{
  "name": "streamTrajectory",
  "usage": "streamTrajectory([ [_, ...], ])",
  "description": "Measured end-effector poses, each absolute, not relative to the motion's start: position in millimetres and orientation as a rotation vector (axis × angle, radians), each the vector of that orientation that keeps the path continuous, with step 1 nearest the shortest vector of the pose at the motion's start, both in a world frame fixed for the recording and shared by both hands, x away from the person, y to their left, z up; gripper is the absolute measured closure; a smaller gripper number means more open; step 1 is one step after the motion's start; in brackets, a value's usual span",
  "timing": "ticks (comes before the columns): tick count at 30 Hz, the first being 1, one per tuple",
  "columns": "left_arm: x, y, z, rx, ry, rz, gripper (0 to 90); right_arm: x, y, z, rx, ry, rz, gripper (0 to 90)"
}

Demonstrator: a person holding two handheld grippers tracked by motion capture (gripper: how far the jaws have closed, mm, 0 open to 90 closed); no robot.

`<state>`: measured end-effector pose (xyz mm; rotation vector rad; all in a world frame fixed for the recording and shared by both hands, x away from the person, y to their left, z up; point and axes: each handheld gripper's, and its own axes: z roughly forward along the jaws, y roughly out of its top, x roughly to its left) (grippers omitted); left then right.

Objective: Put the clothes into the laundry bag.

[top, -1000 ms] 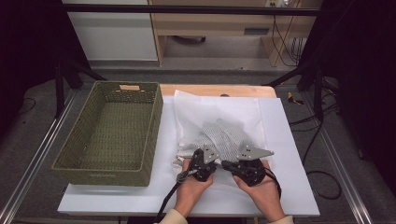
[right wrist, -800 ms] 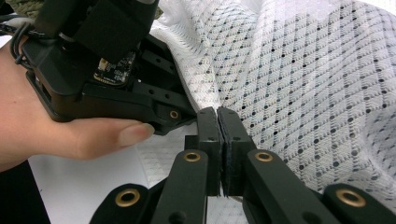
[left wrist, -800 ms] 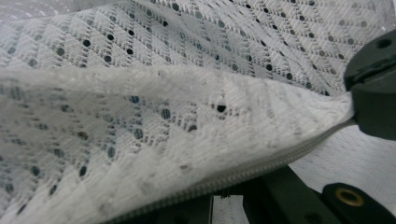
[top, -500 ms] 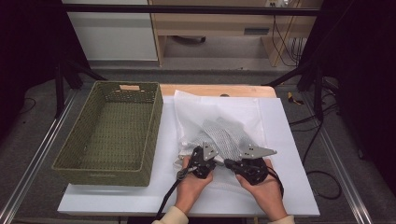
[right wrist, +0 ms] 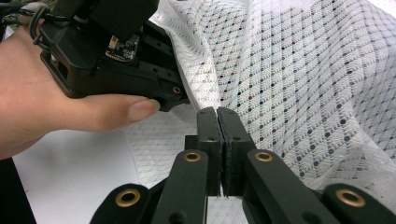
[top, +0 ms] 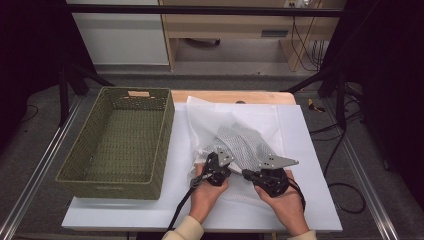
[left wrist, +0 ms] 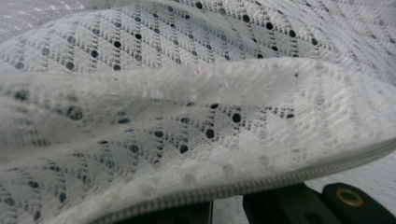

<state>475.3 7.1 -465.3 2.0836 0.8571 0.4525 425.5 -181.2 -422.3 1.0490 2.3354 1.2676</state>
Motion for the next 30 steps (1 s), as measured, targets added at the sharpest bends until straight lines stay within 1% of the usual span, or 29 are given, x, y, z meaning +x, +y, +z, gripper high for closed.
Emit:
streamTrajectory([
  [30, 489.5, 0.7, -466.8, 2.060, 0.870, 0.489, 90.0, 426.3, -181.6, -422.0, 1.062, 2.331, 1.254, 89.1],
])
